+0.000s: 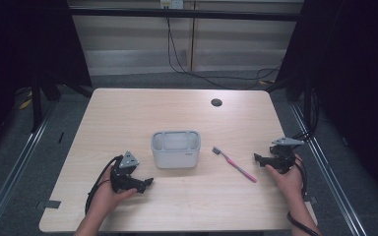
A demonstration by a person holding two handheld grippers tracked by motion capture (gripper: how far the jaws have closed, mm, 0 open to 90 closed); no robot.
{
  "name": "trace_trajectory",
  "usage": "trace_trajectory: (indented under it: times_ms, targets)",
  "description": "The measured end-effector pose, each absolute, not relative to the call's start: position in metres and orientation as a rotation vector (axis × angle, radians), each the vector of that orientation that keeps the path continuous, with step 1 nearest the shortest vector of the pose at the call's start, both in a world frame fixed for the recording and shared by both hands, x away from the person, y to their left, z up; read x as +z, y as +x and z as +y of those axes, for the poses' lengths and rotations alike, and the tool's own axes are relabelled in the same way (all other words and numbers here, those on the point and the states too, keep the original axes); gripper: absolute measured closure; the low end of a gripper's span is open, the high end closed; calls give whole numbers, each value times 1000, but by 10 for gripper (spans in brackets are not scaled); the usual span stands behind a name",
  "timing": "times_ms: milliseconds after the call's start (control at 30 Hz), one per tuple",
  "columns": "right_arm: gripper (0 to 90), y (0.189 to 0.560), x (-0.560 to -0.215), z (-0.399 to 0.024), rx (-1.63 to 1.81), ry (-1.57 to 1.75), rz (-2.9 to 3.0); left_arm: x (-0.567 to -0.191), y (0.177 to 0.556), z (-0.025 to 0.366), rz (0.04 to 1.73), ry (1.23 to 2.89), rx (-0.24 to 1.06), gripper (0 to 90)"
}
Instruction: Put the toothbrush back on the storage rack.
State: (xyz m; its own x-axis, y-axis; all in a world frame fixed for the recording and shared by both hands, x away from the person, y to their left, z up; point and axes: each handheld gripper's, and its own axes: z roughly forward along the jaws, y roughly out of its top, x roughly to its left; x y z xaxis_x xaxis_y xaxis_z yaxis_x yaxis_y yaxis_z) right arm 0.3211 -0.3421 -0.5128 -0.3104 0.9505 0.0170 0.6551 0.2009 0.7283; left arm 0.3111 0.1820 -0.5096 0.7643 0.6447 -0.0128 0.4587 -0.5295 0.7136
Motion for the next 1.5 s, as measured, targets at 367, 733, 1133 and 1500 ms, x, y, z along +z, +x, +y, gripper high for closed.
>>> trace_trajectory:
  times_ms: [367, 733, 1133, 1500]
  targets:
    - [233, 325, -508, -336, 860, 1519, 2097, -509, 311, 182, 813, 2232, 326, 79]
    - [259, 331, -491, -321, 923, 1503, 2205, -510, 311, 182, 820, 2225, 324, 80]
    - [343, 341, -467, -286, 968, 1377, 2302, -510, 310, 182, 818, 2223, 324, 81]
    - [396, 350, -459, -262, 962, 1354, 2377, -510, 310, 183, 817, 2224, 325, 81]
